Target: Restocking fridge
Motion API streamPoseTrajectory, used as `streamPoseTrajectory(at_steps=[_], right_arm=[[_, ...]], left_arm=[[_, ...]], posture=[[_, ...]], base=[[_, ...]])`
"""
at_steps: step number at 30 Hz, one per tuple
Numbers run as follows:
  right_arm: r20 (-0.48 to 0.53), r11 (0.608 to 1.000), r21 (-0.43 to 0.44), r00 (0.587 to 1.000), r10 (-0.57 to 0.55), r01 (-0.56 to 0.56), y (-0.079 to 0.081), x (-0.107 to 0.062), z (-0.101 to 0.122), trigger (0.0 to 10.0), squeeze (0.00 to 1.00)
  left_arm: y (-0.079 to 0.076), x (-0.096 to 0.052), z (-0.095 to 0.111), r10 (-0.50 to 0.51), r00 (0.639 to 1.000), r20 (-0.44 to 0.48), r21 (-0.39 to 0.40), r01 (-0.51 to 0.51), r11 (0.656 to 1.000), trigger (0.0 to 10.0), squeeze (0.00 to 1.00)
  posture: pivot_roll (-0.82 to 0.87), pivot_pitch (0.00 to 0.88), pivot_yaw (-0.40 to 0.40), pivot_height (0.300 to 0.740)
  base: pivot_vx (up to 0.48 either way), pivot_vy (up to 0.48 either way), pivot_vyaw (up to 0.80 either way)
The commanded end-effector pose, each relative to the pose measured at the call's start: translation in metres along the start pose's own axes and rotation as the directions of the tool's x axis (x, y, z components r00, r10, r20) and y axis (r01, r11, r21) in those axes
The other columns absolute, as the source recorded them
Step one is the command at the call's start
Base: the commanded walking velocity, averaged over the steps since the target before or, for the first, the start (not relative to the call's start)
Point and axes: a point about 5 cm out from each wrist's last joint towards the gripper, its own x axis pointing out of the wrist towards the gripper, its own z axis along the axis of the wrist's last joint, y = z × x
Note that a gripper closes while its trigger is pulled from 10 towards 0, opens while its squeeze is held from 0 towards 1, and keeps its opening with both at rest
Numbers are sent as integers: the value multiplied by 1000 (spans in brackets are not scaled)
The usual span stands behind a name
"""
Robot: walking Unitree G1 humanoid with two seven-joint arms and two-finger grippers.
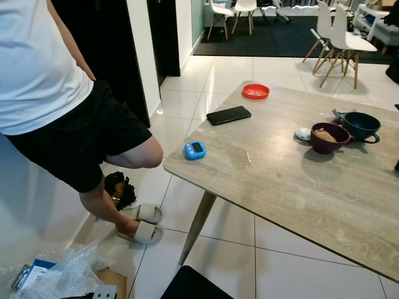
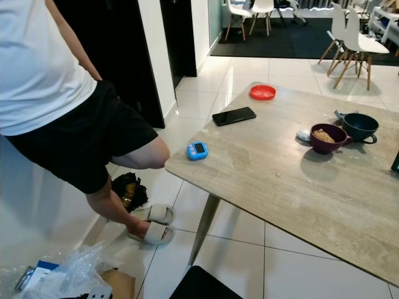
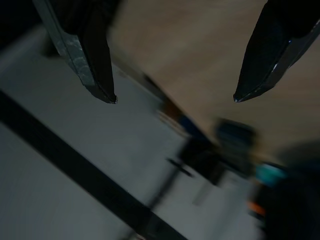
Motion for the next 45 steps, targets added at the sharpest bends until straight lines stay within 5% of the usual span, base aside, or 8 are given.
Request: streamPoseTrajectory(at_steps=[1,4,5,7,11,14,22,45], right_arm=[[14,985,99,990,142,-143,19,-7,7,10000,0],[183,682,410,787,589,-606,83,-44,40,10000,0],[183,682,410,787,589,-606,83,-44,40,10000,0],[379,323,398,475,794,-859,125,-93,58,10000,0],[440,173,330,314,842,-928,141,-121,62,10000,0],[506,-55,240,76,859,-969,162,-169,68,10000,0],[539,-147,271,23,842,-951,171,-183,73,10000,0],[616,-214,248,-17,788,-945,174,-191,93,10000,0]], left_arm=[[2,-1,0,3,1000,-3,3,-3,1000,10000,0],[2,-1,-1,3,1000,-3,2,-3,1000,10000,0],[2,-1,-1,3,1000,-3,2,-3,1000,10000,0],[2,-1,-2,3,1000,-4,-1,-3,1000,10000,0],[2,-1,-3,3,1000,-5,-3,-3,1000,10000,0],[3,-2,-6,5,1000,-5,-10,-5,1000,10000,0],[12,-6,-13,14,1000,-14,2,-14,1000,10000,0],[-2,-1,-5,-15,1000,1,29,15,999,10000,0]], posture=[[12,0,53,739],[12,0,53,739],[12,0,53,739],[12,0,53,739],[13,0,54,739],[21,0,51,739],[30,0,51,739],[38,0,40,739]], base=[[0,0,0],[0,0,0],[0,0,0],[0,0,0],[0,0,0],[0,0,0],[0,0,0],[197,0,0]])
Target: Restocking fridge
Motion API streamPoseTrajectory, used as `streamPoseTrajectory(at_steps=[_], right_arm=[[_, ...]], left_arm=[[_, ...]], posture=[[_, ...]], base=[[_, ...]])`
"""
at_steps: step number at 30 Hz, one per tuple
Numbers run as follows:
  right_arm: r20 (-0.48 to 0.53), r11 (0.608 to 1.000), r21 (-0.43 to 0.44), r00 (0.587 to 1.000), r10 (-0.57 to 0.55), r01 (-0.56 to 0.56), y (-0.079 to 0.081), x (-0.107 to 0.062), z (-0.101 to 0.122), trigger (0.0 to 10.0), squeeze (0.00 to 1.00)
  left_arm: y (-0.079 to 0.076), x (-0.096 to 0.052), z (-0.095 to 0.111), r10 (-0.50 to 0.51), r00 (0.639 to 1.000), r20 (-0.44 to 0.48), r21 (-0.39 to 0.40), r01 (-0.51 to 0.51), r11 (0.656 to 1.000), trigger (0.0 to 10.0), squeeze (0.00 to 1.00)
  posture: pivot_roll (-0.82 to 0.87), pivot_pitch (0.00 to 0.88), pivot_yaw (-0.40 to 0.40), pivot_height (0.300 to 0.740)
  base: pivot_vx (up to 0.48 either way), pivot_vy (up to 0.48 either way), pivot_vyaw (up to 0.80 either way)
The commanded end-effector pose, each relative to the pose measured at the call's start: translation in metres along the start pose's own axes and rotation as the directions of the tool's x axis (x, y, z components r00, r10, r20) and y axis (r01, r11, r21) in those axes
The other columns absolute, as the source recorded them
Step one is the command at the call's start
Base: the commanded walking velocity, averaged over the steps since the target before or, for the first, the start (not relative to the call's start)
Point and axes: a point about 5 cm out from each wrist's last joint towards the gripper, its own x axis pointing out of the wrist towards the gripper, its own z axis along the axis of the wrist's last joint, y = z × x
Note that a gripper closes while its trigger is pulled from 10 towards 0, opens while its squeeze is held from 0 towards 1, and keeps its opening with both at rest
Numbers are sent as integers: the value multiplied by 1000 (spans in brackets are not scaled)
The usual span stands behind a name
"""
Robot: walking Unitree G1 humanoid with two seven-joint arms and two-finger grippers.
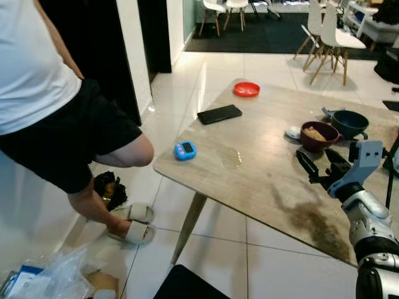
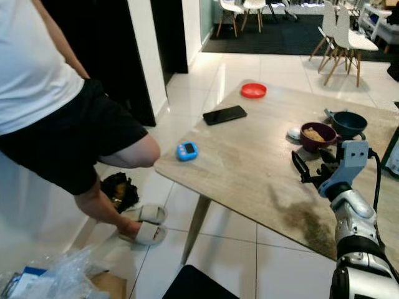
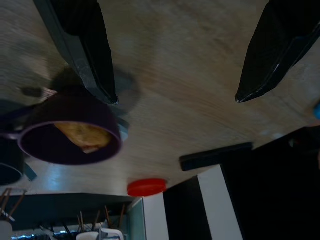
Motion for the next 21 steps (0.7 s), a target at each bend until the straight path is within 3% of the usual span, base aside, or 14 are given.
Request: streamPoseTrajectory(at_steps=[1,13,20,21], right_arm=[[10,1000,13,1000,6,-6,2,2,0,10000,0],[41,1000,-9,999,9,-9,-1,6,11,10000,0],[68,999,-42,997,25,-22,2,11,21,10000,0],[69,997,-78,997,22,-17,1,13,26,10000,0]], left_arm=[[-2,1,0,-1,1000,-4,11,1,1000,10000,0],[-3,1,1,3,1000,0,0,-3,1000,10000,0],[-7,2,-3,7,1000,-6,-18,-7,1000,10000,0],[-8,2,-3,6,1000,-7,-17,-6,1000,10000,0]], posture=[[38,0,40,739],[37,0,34,739],[37,0,34,739],[38,0,32,739]], base=[[424,0,0],[423,0,0],[0,0,0],[0,0,0]])
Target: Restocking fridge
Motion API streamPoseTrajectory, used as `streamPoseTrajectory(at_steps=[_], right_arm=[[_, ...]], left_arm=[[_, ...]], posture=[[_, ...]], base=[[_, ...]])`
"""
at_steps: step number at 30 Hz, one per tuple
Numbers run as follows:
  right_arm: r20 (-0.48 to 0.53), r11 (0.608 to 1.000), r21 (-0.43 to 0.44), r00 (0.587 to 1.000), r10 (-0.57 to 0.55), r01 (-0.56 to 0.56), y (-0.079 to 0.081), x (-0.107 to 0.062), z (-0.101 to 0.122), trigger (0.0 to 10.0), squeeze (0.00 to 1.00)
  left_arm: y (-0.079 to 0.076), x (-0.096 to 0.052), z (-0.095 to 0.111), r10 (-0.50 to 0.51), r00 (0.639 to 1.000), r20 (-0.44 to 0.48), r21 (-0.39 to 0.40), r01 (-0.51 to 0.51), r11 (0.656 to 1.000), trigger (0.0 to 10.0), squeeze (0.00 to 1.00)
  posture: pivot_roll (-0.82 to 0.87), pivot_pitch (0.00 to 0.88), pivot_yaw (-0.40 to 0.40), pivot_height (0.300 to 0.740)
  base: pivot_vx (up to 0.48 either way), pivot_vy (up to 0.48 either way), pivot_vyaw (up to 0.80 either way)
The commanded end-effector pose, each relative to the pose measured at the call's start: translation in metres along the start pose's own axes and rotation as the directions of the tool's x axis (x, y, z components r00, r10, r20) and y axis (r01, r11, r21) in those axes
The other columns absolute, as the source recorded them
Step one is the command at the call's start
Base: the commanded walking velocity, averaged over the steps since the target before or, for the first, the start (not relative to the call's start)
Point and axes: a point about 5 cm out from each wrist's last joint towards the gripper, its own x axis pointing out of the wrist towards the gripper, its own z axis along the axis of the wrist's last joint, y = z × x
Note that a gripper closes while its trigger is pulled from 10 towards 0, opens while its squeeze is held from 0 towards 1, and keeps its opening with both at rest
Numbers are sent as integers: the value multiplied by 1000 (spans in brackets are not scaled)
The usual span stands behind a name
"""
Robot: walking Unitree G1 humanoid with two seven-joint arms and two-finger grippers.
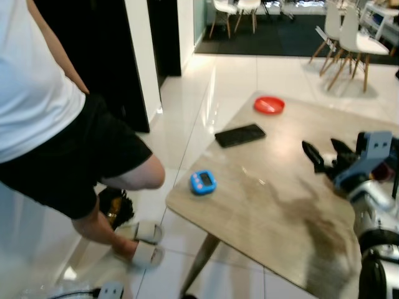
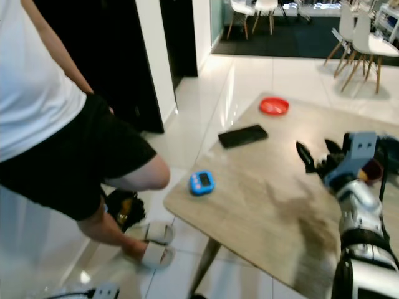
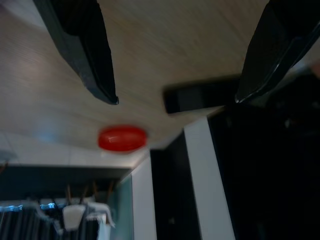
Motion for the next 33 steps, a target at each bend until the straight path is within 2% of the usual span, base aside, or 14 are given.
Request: streamPoseTrajectory(at_steps=[1,4,5,8,11,12,13,14,16,18,19,21,24,33], right_arm=[[-6,999,-33,1000,-1,0,0,1,2,10000,0],[-36,986,-168,999,4,-10,-2,7,14,10000,0],[-36,986,-168,999,4,-10,-2,7,14,10000,0],[-68,962,-265,997,43,-60,-4,10,24,10000,0],[-105,919,-367,988,112,-143,-14,9,49,10000,0],[-135,886,-426,981,138,-183,-18,10,63,10000,0],[-135,886,-426,981,138,-183,-18,10,63,10000,0],[-182,848,-480,971,156,-226,-20,12,73,10000,0],[-197,837,-493,968,159,-237,-20,13,74,10000,0],[-323,750,-576,934,155,-323,-17,17,73,10000,0],[-323,750,-576,934,155,-323,-17,17,73,10000,0],[-447,660,-641,890,94,-392,-15,25,71,10000,0],[-540,598,-673,842,7,-436,-20,25,64,10000,0],[-614,542,-711,772,-166,-449,-34,24,65,10000,0]], left_arm=[[2,-1,-7,10,1000,-22,-15,-10,1000,10000,0],[0,-1,-8,8,1000,-24,-15,-9,1000,10000,0],[0,-1,-8,8,1000,-24,-15,-9,1000,10000,0],[-1,-1,-9,6,1000,-25,-16,-7,1000,10000,0],[-2,-1,-9,2,1000,-24,-21,-2,1000,10000,0],[-3,-1,-10,-1,1000,-25,-21,1,1000,10000,0],[-3,-1,-10,-1,1000,-25,-21,1,1000,10000,0],[-5,0,-10,-4,1000,-25,-22,4,1000,10000,0],[-5,0,-10,-5,1000,-25,-22,4,1000,10000,0],[-6,0,-10,-9,1000,-24,-24,8,1000,10000,0],[-6,0,-10,-9,1000,-24,-24,8,1000,10000,0],[-8,0,-11,-13,1000,-24,-28,12,1000,10000,0],[-8,0,-12,-14,1000,-25,-31,14,999,10000,0],[-10,-1,-17,-19,999,-28,-36,18,999,10000,0]], posture=[[38,0,32,739],[38,0,34,739],[38,0,34,739],[41,0,32,739],[37,0,32,739],[37,0,32,739],[37,0,32,739],[34,0,29,739],[34,0,29,739],[34,0,18,739],[34,0,18,739],[37,0,11,739],[38,0,9,739],[47,0,0,739]], base=[[0,0,0],[0,0,0],[0,0,0],[0,0,0],[0,0,0],[0,0,0],[0,0,0],[0,0,0],[0,0,0],[0,0,0],[0,0,0],[0,0,0],[0,0,0],[0,0,0]])
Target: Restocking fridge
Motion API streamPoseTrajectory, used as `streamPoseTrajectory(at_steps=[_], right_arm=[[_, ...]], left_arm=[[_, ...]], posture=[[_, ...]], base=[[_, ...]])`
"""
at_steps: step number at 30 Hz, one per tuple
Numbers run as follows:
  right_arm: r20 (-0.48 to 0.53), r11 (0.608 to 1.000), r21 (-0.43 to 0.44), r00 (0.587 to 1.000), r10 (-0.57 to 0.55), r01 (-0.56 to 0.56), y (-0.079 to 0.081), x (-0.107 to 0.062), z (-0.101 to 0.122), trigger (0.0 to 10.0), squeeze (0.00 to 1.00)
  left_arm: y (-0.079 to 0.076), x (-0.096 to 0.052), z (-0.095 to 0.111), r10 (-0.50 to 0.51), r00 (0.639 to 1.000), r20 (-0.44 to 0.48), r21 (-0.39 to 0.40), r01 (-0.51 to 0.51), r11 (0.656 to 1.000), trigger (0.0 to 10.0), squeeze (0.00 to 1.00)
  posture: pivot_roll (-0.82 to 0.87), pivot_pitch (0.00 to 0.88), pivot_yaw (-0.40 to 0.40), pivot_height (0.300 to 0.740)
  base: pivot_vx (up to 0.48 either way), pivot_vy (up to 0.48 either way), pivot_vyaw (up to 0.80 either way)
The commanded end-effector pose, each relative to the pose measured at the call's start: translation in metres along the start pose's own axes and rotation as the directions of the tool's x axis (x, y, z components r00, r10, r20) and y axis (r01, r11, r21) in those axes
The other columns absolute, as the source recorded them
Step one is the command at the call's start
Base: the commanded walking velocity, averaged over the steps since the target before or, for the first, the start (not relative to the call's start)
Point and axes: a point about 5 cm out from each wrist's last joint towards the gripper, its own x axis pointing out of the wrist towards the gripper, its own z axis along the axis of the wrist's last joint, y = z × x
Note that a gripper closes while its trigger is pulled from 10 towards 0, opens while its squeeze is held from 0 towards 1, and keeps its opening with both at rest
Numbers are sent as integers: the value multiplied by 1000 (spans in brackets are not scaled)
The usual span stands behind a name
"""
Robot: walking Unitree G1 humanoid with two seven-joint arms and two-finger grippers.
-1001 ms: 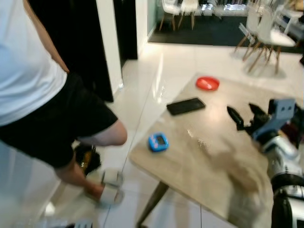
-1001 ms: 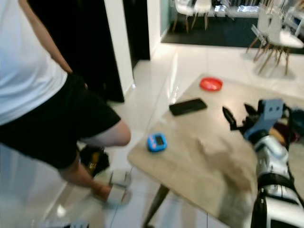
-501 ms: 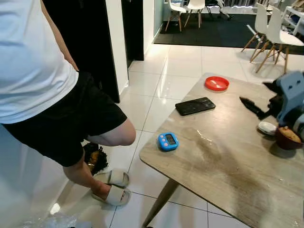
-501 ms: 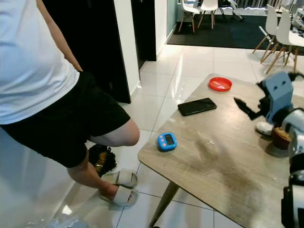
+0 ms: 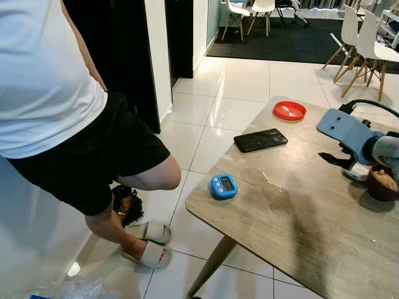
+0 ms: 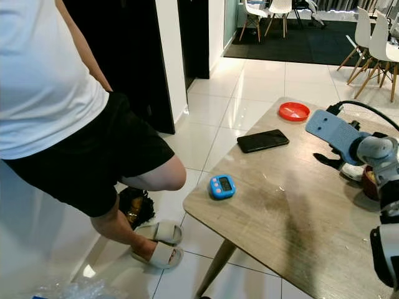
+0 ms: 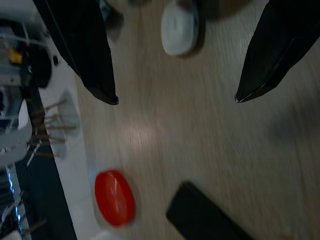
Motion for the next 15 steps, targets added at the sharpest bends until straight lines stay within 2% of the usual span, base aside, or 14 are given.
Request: streamPoseTrajectory(at_steps=[1,9,15], right_arm=[[-35,1000,-13,999,-2,1,-3,-1,-3,10000,0],[-128,999,-26,991,32,-36,3,-7,-25,10000,0],[-205,1000,-11,979,1,-3,-7,-22,-46,10000,0]], left_arm=[[-5,1,-3,-12,1000,-2,-15,12,1000,10000,0],[-12,3,-1,-25,1000,5,-12,25,1000,10000,0],[-16,5,2,-33,999,10,-11,33,999,10000,0]], posture=[[47,0,0,739],[47,0,1,739],[41,0,5,739]], base=[[0,0,0],[0,0,0],[0,0,0]])
